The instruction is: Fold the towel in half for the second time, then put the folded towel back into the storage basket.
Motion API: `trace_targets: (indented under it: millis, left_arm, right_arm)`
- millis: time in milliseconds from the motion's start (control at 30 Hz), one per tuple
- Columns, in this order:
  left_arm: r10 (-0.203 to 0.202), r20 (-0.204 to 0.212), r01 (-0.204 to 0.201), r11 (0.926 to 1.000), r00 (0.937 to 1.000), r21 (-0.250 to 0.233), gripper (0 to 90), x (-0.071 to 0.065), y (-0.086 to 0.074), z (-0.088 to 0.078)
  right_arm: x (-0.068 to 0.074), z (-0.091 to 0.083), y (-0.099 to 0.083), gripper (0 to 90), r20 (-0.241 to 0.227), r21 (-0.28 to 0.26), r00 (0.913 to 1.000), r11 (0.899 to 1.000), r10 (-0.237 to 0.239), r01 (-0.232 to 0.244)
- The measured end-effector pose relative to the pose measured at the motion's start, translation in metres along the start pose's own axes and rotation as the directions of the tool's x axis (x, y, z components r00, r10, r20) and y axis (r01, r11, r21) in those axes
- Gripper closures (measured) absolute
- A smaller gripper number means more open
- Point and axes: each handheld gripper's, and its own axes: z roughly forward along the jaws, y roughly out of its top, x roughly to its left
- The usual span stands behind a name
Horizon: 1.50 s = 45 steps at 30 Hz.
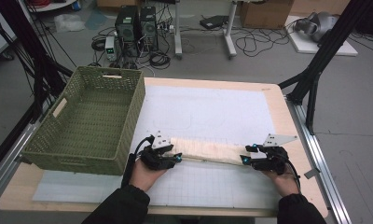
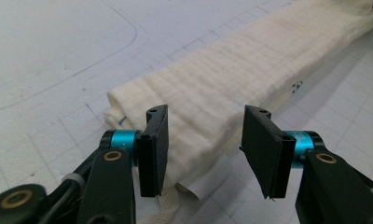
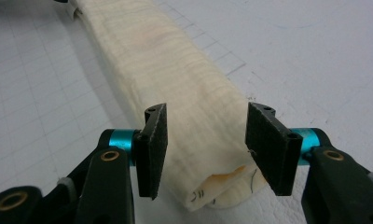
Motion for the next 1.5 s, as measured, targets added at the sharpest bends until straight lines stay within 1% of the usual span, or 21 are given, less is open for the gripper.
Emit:
trace_targets:
  millis: [200,267,367,400,433,533,700,733,800,867,933,1000,1100,1167,1233,1300,1333,1367,1400,1467,1500]
  left_arm:
    - [-0.003,-0.015,0.003,0.9998,0.9999,-0.019,51.7,0.000,0.001,-0.003]
    - [-0.010,-0.009,0.010,0.9997,0.9999,-0.024,51.8,0.000,0.001,-0.003]
    - [-0.005,-0.013,0.005,0.9997,0.9999,-0.024,51.8,-0.001,0.001,-0.003]
    - [-0.003,-0.014,0.003,0.9997,0.9999,-0.025,51.9,-0.001,0.001,-0.003]
    - [-0.003,-0.017,0.003,0.9997,0.9999,-0.026,51.8,-0.001,0.001,-0.003]
    - [-0.004,-0.022,0.003,0.9994,0.9997,-0.034,51.8,-0.001,0.001,-0.004]
    - [0.000,-0.034,-0.001,0.9988,0.9994,-0.049,52.9,0.000,0.002,-0.006]
    - [0.002,-0.039,-0.004,0.9987,0.9993,-0.050,53.2,0.000,0.002,-0.007]
    - [-0.004,-0.045,0.001,0.9985,0.9990,-0.054,54.1,0.001,0.002,-0.007]
    - [-0.013,-0.051,0.010,0.9983,0.9986,-0.057,54.5,0.002,0.002,-0.006]
    - [-0.012,-0.066,0.009,0.9989,0.9977,-0.046,55.4,0.003,0.002,-0.005]
    - [-0.011,-0.098,0.008,0.9996,0.9951,-0.028,55.4,0.003,0.001,-0.004]
    - [-0.024,-0.127,0.025,0.9997,0.9916,0.005,55.1,0.004,0.000,0.002]
    - [-0.034,-0.137,0.039,0.9987,0.9899,0.033,55.6,0.006,-0.002,0.007]
    - [-0.050,-0.135,0.058,0.9968,0.9896,0.055,57.4,0.007,-0.004,0.012]
    - [-0.064,-0.133,0.071,0.9964,0.9891,0.046,62.6,0.006,-0.006,0.014]
    - [-0.056,-0.138,0.063,0.9969,0.9889,0.046,64.3,0.004,-0.006,0.014]
    - [-0.052,-0.136,0.059,0.9973,0.9894,0.045,69.0,0.003,-0.006,0.013]
    - [-0.048,-0.138,0.056,0.9971,0.9893,0.051,76.0,0.002,-0.006,0.012]
    - [-0.034,-0.150,0.043,0.9976,0.9882,0.055,81.5,-0.001,-0.006,0.010]
    - [-0.032,-0.149,0.041,0.9973,0.9883,0.060,82.2,-0.001,-0.006,0.008]
  right_arm:
    - [0.000,-0.002,0.000,48.3,0.010,0.000,1.0000,1.000,0.002,-0.002]
    - [0.000,-0.003,0.000,48.3,0.011,0.001,0.9999,1.000,-0.004,0.004]
    - [-0.001,-0.003,0.000,48.3,0.011,0.000,0.9999,1.000,0.007,-0.007]
    - [-0.002,-0.003,0.000,48.3,0.017,0.000,0.9998,1.000,0.003,-0.003]
    - [-0.002,-0.003,-0.001,48.3,0.015,0.009,0.9998,1.000,0.012,-0.012]
    - [-0.002,-0.002,-0.001,48.5,0.029,0.018,0.9995,1.000,0.015,-0.015]
    - [-0.004,-0.004,-0.001,49.2,0.034,0.007,0.9992,1.000,0.021,-0.021]
    - [-0.003,-0.005,-0.001,49.2,0.045,0.006,0.9988,1.000,0.022,-0.022]
    - [-0.003,-0.006,-0.001,49.6,0.047,0.001,0.9984,1.000,0.030,-0.030]
    - [-0.004,-0.007,-0.001,49.6,0.052,0.009,0.9978,0.999,0.040,-0.041]
    - [-0.006,-0.007,-0.003,49.4,0.047,0.013,0.9971,0.998,0.060,-0.060]
    - [-0.007,-0.005,-0.004,48.4,0.049,0.033,0.9966,0.997,0.065,-0.067]
    - [-0.009,0.000,-0.007,48.1,0.057,0.070,0.9948,0.994,0.085,-0.089]
    - [-0.011,0.004,-0.009,48.9,0.042,0.085,0.9934,0.990,0.106,-0.110]
    - [-0.012,0.008,-0.010,51.6,0.034,0.096,0.9936,0.989,0.108,-0.111]
    - [-0.013,0.009,-0.010,56.6,0.020,0.096,0.9935,0.989,0.112,-0.113]
    - [-0.013,0.010,-0.010,61.1,0.007,0.098,0.9936,0.989,0.113,-0.113]
    - [-0.012,0.010,-0.009,67.3,-0.008,0.104,0.9933,0.988,0.115,-0.114]
    - [-0.012,0.011,-0.008,72.0,-0.019,0.106,0.9944,0.989,0.104,-0.101]
    - [-0.009,0.013,-0.005,76.6,-0.024,0.117,0.9972,0.991,0.070,-0.067]
    - [-0.009,0.014,-0.004,77.0,-0.027,0.120,0.9973,0.991,0.068,-0.065]
